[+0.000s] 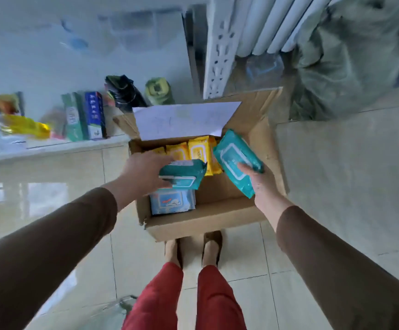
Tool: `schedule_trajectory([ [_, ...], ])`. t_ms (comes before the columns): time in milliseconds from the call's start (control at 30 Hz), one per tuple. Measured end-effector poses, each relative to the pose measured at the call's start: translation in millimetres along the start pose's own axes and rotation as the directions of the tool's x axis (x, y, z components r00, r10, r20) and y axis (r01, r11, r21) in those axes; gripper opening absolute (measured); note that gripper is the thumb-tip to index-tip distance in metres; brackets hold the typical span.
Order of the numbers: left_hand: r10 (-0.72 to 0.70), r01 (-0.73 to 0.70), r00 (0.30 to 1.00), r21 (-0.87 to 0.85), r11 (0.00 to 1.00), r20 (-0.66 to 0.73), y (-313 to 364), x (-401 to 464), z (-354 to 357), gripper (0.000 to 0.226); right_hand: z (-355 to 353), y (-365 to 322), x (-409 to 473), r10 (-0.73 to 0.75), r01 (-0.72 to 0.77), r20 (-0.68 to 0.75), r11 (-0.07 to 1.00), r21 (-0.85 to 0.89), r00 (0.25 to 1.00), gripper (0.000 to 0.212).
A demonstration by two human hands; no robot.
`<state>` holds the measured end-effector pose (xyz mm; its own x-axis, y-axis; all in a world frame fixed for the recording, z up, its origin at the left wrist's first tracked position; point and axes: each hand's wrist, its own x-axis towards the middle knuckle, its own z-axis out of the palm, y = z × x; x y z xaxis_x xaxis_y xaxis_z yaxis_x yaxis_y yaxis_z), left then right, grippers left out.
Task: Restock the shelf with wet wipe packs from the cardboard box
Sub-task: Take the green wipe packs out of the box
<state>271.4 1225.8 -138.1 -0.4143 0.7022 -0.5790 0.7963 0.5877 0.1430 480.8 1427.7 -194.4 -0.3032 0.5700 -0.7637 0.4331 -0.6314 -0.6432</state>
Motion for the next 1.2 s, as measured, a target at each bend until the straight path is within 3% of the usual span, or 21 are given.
schedule_trajectory([
  [167,-0.171,0.144,0.978,-0.199,0.969,-0.122,-69.7,-127.9,-70.5,0.059,72.5,-71.4,-135.8,-0.200,0.255,0.198,0.916,-0.309,0.960,0.031],
  [267,-0.243,0.176,0.943,-0.278,0.944,-0.229,-127.4,-203.5,-113.4,0.046,144.3,-101.0,-203.4,-0.314,0.438,0.336,0.803,-0.405,0.888,0.032],
  [333,-0.288,0.209,0.915,-0.277,0.938,-0.282,-176.7,-248.9,-135.0,0.042,200.1,-114.0,-243.4,-0.367,0.542,0.421,0.710,-0.450,0.829,0.043],
  [433,-0.336,0.227,0.882,-0.326,0.918,-0.330,-256.3,-309.8,-160.6,0.041,286.8,-125.4,-291.9,-0.413,0.637,0.499,0.620,-0.458,0.762,0.066],
  [633,-0.294,0.154,0.849,-0.326,0.933,-0.440,-404.0,-401.3,-214.9,0.037,440.8,-157.8,-371.1,-0.433,0.744,0.639,0.561,-0.362,0.636,0.040],
  [833,-0.321,0.160,0.772,-0.322,0.933,-0.549,-516.3,-419.8,-270.2,0.036,559.6,-206.7,-385.4,-0.475,0.808,0.689,0.515,-0.287,0.548,0.038],
  [1067,-0.359,0.137,0.712,-0.382,0.914,-0.604,-635.2,-369.0,-339.6,0.040,686.3,-270.9,-335.8,-0.451,0.784,0.696,0.560,-0.267,0.559,0.033],
  [1200,-0.405,0.146,0.719,-0.446,0.883,-0.565,-703.7,-327.8,-373.6,0.040,764.9,-315.3,-298.9,-0.428,0.779,0.705,0.559,-0.285,0.565,0.036],
])
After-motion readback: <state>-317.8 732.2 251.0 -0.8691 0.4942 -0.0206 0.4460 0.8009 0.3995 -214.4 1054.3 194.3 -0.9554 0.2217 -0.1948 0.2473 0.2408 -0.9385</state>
